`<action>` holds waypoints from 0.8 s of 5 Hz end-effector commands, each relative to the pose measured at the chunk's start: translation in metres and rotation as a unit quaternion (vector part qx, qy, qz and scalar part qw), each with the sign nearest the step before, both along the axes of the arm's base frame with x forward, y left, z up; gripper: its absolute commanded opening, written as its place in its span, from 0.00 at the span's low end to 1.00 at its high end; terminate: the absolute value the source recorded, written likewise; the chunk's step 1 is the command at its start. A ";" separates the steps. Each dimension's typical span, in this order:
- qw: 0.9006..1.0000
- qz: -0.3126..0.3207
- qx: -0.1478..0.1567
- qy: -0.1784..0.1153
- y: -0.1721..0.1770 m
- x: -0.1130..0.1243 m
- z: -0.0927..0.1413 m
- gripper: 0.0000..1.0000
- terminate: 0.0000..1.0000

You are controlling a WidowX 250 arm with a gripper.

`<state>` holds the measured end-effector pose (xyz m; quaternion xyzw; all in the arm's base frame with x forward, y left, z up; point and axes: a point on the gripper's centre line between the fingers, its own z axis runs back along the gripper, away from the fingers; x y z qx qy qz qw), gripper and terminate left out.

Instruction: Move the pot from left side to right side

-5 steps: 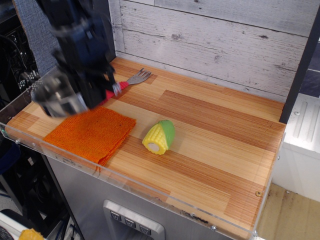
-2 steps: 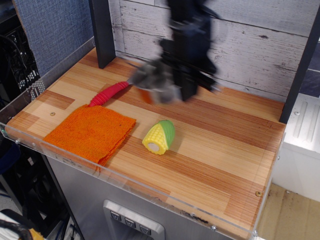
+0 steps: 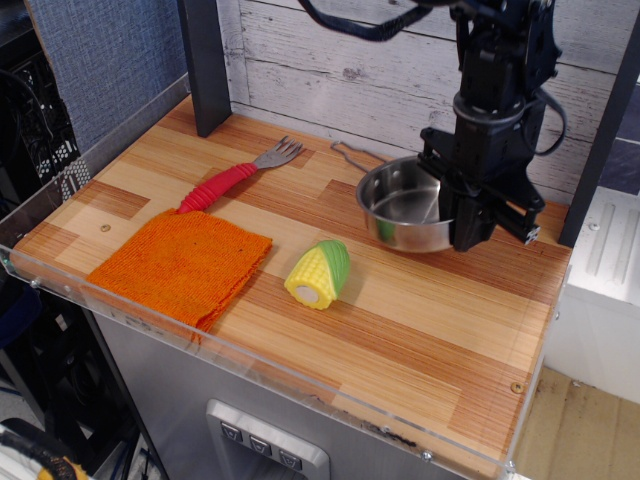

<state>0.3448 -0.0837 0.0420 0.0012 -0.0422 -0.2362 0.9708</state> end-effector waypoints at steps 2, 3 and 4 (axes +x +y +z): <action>0.999 -0.018 0.050 0.012 -0.003 -0.021 -0.060 0.00 0.00; 0.999 -0.026 0.034 0.027 -0.005 -0.026 -0.062 1.00 0.00; 1.000 -0.019 0.021 -0.002 -0.007 -0.028 -0.033 1.00 0.00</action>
